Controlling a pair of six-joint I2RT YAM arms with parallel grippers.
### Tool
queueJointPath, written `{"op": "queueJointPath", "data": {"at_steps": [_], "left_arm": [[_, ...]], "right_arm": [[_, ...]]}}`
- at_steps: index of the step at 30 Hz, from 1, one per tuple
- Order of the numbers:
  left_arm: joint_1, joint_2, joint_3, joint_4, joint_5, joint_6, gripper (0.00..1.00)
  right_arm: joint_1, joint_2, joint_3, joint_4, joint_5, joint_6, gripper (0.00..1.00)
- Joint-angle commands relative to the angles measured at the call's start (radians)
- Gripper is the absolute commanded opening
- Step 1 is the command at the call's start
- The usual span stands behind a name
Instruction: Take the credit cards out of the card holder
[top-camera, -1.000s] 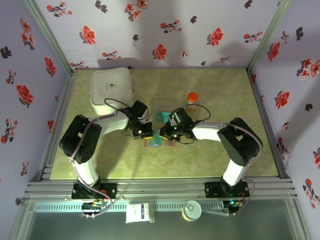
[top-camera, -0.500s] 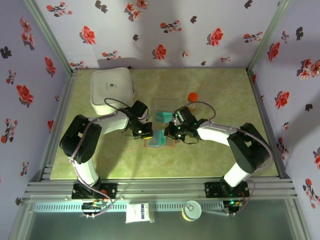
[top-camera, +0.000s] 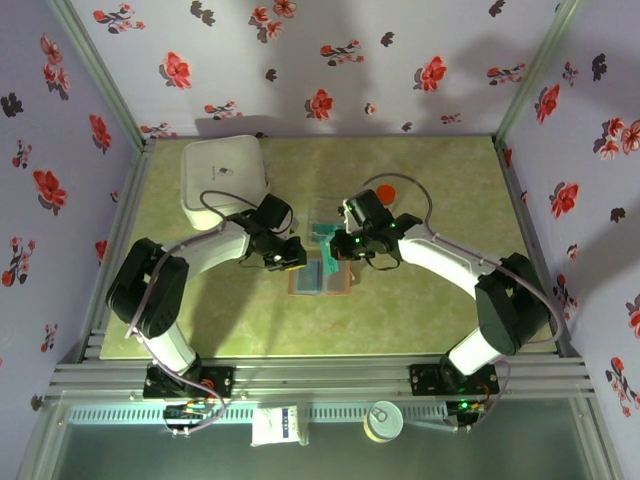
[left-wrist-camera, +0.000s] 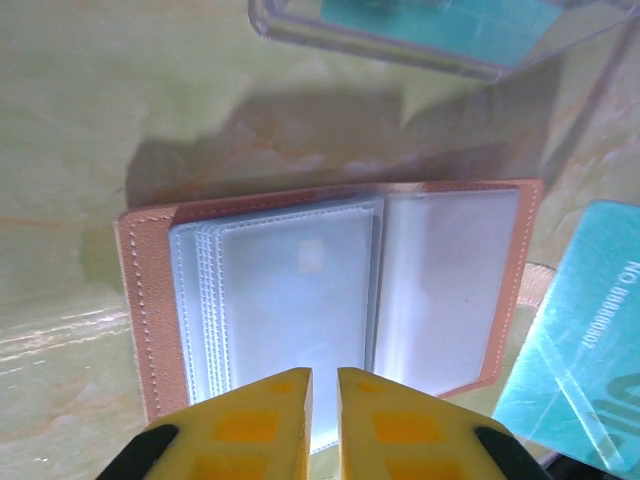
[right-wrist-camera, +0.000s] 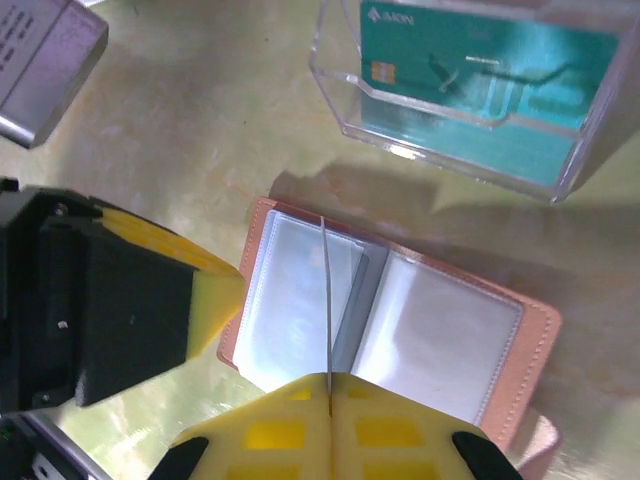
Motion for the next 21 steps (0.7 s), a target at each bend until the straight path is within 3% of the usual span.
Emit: {"op": "queueJointPath", "data": {"at_steps": [1, 10, 17, 21], "left_arm": [[0.022, -0.035, -0.029, -0.003, -0.025, -0.008, 0.14], [0.043, -0.055, -0.069, 0.012, -0.028, -0.004, 0.15], [0.058, -0.061, -0.090, 0.018, -0.026, -0.007, 0.15], [0.064, -0.068, -0.097, 0.015, -0.026, -0.008, 0.15]], "right_arm": [[0.002, -0.008, 0.074, -0.127, 0.071, -0.253, 0.06], [0.004, 0.109, 0.312, -0.355, 0.130, -0.784, 0.02], [0.002, 0.255, 0.503, -0.513, 0.148, -1.076, 0.00], [-0.010, 0.350, 0.626, -0.591, 0.135, -1.160, 0.00]]}}
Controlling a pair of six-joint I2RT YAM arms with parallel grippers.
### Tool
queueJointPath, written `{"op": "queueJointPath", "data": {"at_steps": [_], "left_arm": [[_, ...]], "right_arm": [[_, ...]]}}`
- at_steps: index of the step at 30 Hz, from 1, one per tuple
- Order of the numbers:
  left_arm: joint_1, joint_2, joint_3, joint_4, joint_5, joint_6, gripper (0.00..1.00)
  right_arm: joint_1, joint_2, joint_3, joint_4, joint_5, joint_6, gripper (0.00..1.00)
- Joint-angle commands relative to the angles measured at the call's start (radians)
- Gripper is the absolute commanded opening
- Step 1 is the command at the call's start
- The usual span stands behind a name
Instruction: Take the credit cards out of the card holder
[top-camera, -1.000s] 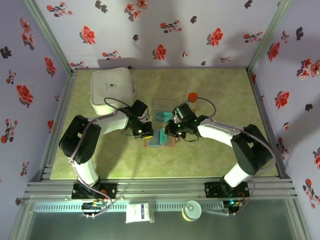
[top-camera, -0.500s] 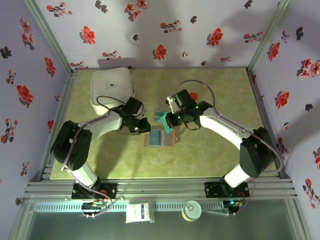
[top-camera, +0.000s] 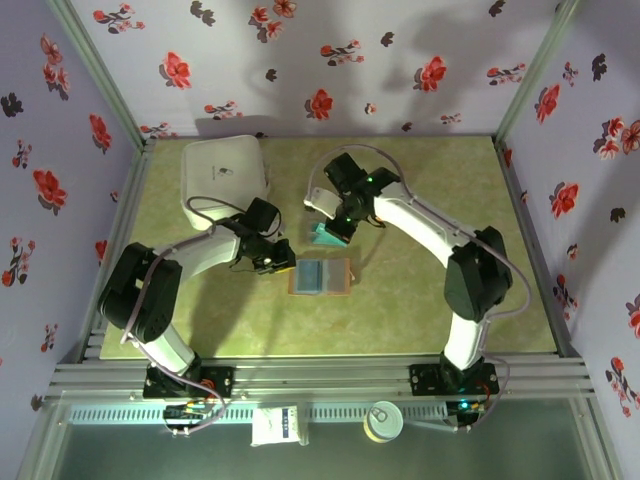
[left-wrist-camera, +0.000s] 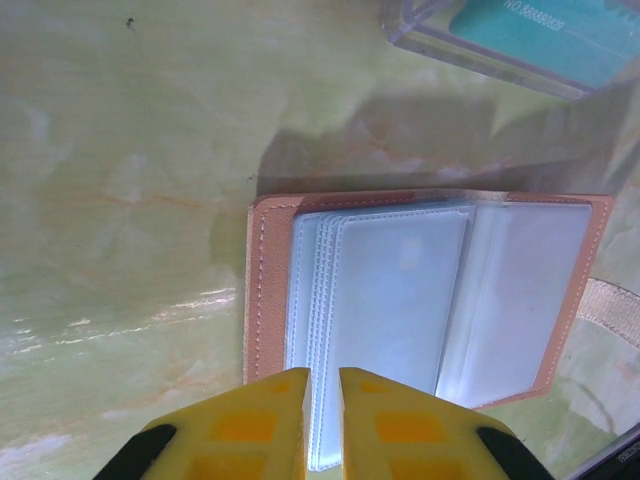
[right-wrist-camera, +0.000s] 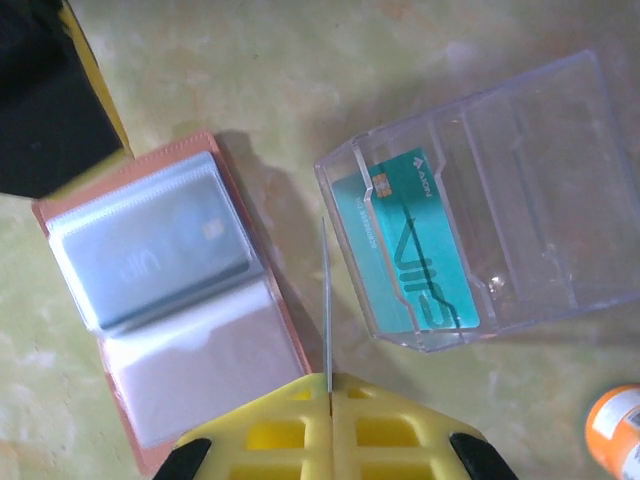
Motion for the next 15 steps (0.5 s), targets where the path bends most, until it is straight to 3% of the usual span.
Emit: {"op": "queueJointPath", "data": {"at_steps": [1, 15], "left_arm": [[0.010, -0.034, -0.021, 0.002, -0.007, -0.008, 0.15], [0.032, -0.069, -0.053, -0.005, -0.007, -0.012, 0.15]], "right_arm": [[-0.016, 0.072, 0.109, -0.128, 0.001, -0.156, 0.00], [-0.055, 0.367, 0.496, -0.298, -0.038, -0.254, 0.00]]}}
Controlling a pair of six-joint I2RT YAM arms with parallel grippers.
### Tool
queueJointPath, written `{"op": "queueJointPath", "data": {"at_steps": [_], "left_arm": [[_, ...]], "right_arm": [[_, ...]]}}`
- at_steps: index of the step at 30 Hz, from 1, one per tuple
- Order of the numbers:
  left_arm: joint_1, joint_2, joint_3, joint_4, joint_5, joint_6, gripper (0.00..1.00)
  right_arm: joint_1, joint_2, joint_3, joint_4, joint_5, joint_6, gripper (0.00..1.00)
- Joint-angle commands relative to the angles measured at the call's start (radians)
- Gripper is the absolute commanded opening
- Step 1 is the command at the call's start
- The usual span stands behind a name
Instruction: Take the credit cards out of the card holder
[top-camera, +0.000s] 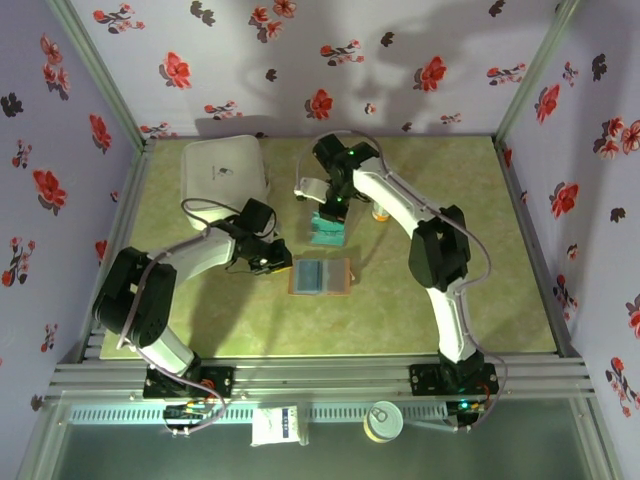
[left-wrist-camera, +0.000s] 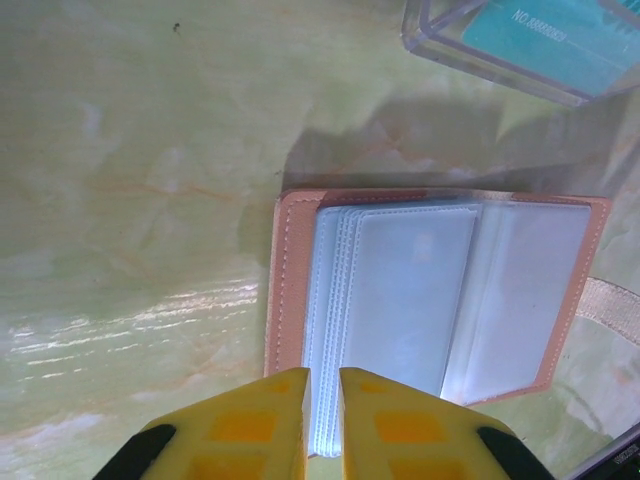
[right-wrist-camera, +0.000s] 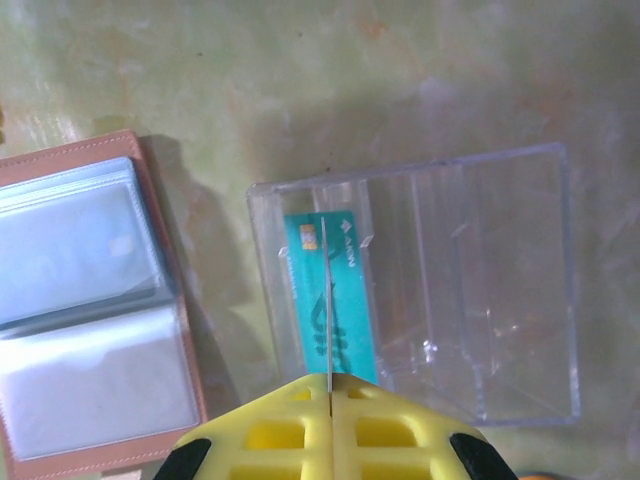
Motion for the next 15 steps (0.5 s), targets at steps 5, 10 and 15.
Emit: {"op": "queueJointPath", "data": {"at_steps": [5, 10, 15], "left_arm": [[0.019, -0.038, -0.036, -0.003, -0.009, -0.015, 0.15], [0.022, -0.036, -0.038, 0.005, -0.007, -0.019, 0.15], [0.023, -0.021, -0.032, 0.015, -0.003, -0.022, 0.15]], "right_arm": [[-0.014, 0.112, 0.142, -0.115, -0.032, -0.059, 0.00], [-0.018, 0.145, 0.154, -0.141, -0.041, -0.081, 0.00], [-0.033, 0.160, 0.146, -0.160, -0.050, -0.118, 0.00]]}}
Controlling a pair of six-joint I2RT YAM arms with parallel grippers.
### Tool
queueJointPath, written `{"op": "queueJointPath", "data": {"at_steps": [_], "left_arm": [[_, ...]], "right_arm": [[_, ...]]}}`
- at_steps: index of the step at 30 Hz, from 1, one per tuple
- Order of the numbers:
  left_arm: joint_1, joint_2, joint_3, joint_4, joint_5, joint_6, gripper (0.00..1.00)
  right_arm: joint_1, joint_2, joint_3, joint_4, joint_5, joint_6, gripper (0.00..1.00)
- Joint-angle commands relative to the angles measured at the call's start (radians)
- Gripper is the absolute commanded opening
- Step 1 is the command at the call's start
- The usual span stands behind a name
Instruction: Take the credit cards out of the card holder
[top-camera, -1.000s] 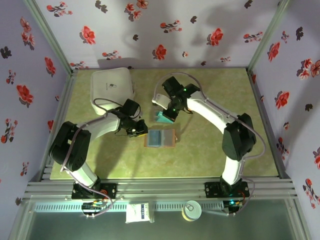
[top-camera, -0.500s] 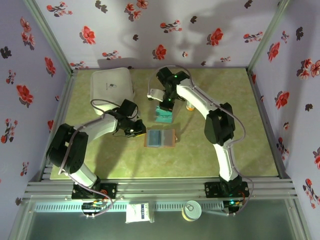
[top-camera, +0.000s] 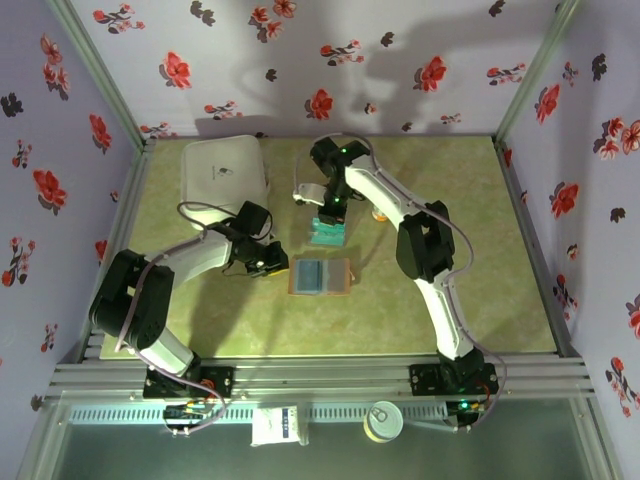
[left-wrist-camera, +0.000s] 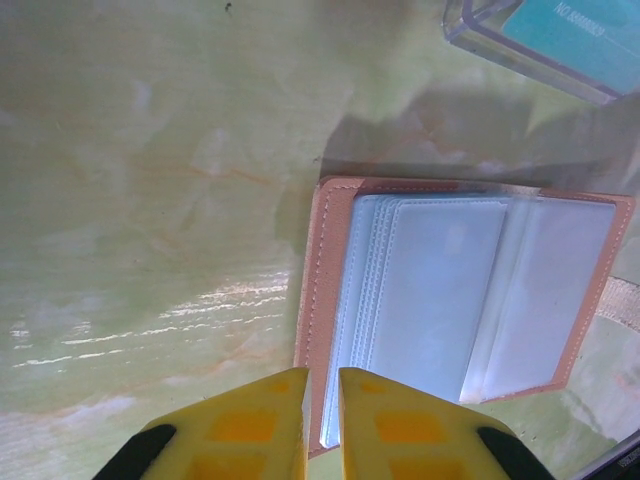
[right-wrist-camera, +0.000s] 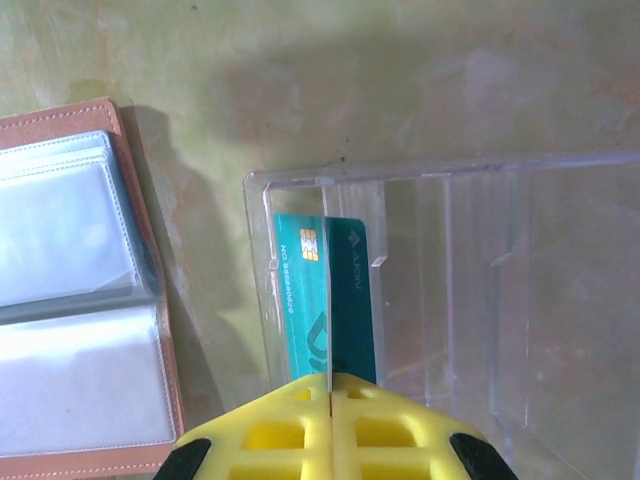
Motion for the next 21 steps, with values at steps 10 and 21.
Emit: {"op": "queueJointPath", "data": {"at_steps": [10, 21], "left_arm": [[0.012, 0.007, 0.022, -0.012, 0.001, -0.005, 0.15], [0.016, 0.019, 0.035, -0.012, 0.003, -0.002, 0.15]], "right_arm": [[-0.034, 0.079, 0.097, -0.126, -0.030, -0.131, 0.00], [-0.035, 0.038, 0.088, -0.092, 0.019, -0.084, 0.14]]}}
